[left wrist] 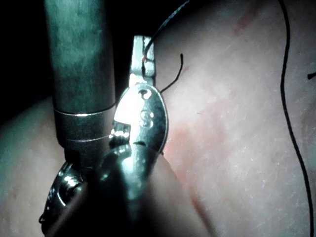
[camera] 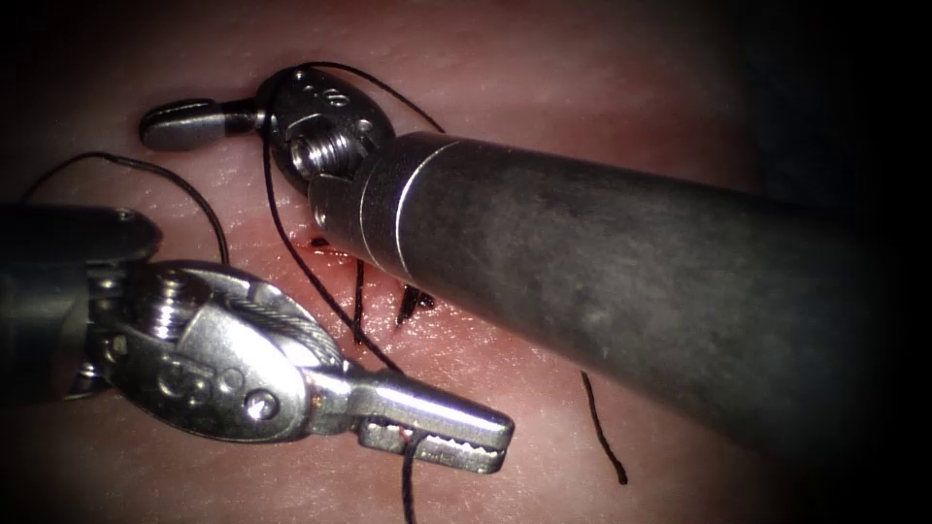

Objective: Wound Closure
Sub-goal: Wrap the suture once clockwise around the right gripper

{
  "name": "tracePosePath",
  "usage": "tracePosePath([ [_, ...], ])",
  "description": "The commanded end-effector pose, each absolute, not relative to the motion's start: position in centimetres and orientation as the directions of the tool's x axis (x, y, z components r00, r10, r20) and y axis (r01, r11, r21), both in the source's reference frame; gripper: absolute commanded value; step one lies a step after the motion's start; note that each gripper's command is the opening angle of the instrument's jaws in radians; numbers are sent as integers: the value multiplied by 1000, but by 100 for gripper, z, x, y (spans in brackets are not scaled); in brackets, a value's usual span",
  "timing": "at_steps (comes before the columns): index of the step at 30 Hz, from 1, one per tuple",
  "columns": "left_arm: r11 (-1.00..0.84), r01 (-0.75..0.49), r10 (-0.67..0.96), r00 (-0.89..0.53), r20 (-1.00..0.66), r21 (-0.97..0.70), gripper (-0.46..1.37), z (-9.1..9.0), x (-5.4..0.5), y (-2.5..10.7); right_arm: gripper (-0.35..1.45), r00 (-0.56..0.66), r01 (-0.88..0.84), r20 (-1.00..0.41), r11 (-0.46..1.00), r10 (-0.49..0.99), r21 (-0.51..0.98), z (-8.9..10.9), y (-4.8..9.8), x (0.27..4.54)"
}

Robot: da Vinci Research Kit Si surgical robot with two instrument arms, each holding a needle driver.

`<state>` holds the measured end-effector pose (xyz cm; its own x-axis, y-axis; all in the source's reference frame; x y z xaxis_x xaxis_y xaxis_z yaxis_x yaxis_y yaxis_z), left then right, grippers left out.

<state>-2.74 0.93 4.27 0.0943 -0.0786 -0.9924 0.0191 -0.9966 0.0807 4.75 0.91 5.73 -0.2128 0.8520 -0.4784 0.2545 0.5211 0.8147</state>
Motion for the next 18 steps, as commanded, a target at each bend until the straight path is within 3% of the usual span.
tracePosePath([
  [1,-997,27,-72,97,-993,75,-35,429,-273,92,-35,-230,268,-467,517,854,813,568,94,473],
  [18,-999,49,-1,124,-992,7,-35,488,-257,87,-35,-289,287,-392,470,873,835,499,129,412],
])
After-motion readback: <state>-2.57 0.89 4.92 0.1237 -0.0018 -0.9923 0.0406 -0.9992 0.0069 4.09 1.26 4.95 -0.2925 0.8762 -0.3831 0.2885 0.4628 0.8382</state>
